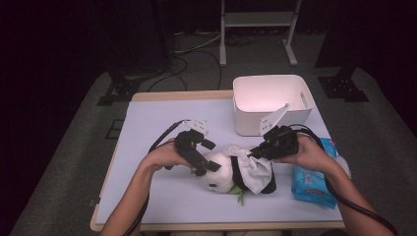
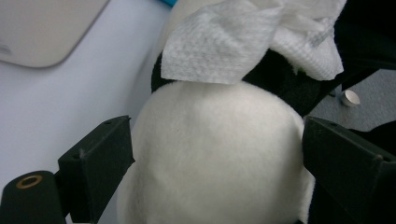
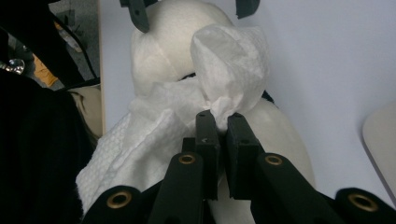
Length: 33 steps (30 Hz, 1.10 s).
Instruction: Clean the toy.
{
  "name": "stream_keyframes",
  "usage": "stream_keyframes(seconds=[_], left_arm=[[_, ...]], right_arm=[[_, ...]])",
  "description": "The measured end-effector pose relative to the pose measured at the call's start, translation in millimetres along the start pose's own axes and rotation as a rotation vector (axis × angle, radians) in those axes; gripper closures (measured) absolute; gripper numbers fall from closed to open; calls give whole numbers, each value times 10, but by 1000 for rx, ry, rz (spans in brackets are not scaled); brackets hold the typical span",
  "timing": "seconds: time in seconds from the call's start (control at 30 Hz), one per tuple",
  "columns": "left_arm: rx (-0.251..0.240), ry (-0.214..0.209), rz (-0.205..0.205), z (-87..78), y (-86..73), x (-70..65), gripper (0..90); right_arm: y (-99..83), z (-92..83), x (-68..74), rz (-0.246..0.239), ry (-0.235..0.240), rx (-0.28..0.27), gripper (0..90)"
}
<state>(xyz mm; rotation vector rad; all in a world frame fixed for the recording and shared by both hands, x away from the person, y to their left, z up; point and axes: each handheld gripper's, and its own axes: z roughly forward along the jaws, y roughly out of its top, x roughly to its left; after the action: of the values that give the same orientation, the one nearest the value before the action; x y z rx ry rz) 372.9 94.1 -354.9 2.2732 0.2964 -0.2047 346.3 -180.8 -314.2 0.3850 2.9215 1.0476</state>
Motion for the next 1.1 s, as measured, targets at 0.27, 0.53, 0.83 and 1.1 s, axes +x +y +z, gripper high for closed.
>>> stream_keyframes(seconds=[0.27, 0.53, 0.83, 1.1], left_arm=[[19, -32, 43, 107, -77, -66, 218], [50, -16, 93, 101, -101, -168, 218], [25, -21, 96, 95, -158, -223, 210], [38, -46, 59, 78, -83, -220, 151]], right_arm=[[71, -18, 115, -43, -25, 27, 840], [234, 114, 66, -54, -34, 35, 839], [103, -10, 77, -36, -37, 31, 838], [2, -40, 106, -30, -14, 33, 839]])
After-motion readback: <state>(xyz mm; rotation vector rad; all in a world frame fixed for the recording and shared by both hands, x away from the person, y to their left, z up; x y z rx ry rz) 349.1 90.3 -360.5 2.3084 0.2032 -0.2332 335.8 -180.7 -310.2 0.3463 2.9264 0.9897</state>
